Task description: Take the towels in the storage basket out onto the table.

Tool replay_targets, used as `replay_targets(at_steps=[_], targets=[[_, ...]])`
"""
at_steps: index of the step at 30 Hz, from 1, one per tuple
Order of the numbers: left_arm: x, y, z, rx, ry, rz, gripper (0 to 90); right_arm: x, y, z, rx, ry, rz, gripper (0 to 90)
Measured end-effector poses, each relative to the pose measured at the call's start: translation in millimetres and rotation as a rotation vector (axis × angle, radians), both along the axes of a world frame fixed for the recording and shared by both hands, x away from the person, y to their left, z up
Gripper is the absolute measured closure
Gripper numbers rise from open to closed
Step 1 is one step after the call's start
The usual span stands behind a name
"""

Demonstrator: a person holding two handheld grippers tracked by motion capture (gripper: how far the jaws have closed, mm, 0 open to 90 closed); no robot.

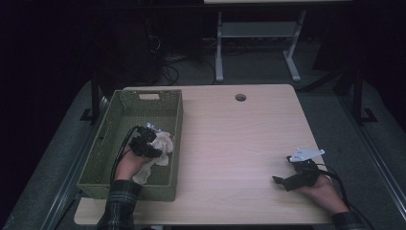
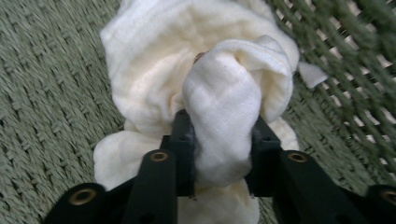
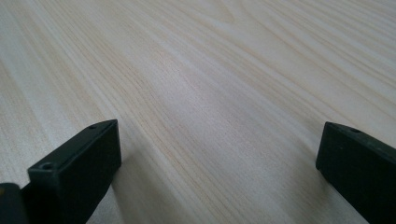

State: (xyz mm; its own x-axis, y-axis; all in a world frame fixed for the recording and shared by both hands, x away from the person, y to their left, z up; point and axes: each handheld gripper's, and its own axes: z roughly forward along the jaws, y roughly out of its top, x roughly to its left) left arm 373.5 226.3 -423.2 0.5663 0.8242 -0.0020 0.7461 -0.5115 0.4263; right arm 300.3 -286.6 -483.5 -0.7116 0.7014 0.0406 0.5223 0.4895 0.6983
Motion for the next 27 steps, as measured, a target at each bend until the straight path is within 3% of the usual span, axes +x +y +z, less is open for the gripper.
replay_targets(at_steps=[3,7,11,12,13,18,27], targets=[[-1.1,2.1,3.7,-0.024,-0.015,0.009,70.8,0.3,0.0,0.0,0.000,0.001,0.000,0.0],[-4.6,3.3,11.9,-0.059,-0.066,0.001,72.0,1.7,0.3,0.0,0.002,0.000,-0.004,0.0],[-8.5,5.9,20.6,-0.112,-0.135,0.009,72.2,1.7,0.3,0.0,0.002,0.000,-0.004,0.0],[-10.5,9.1,24.9,-0.140,-0.172,0.017,72.2,1.7,0.3,0.0,0.001,0.000,-0.004,0.0],[-10.5,9.1,24.9,-0.140,-0.172,0.017,72.3,1.7,0.3,0.0,0.001,0.000,-0.004,0.0],[-15.4,17.2,35.7,-0.252,-0.236,0.038,72.5,1.6,0.3,0.1,0.002,0.002,-0.005,0.0],[-20.2,22.9,54.6,-0.331,-0.306,0.024,72.5,1.7,0.4,0.1,0.002,0.002,-0.005,0.0]])
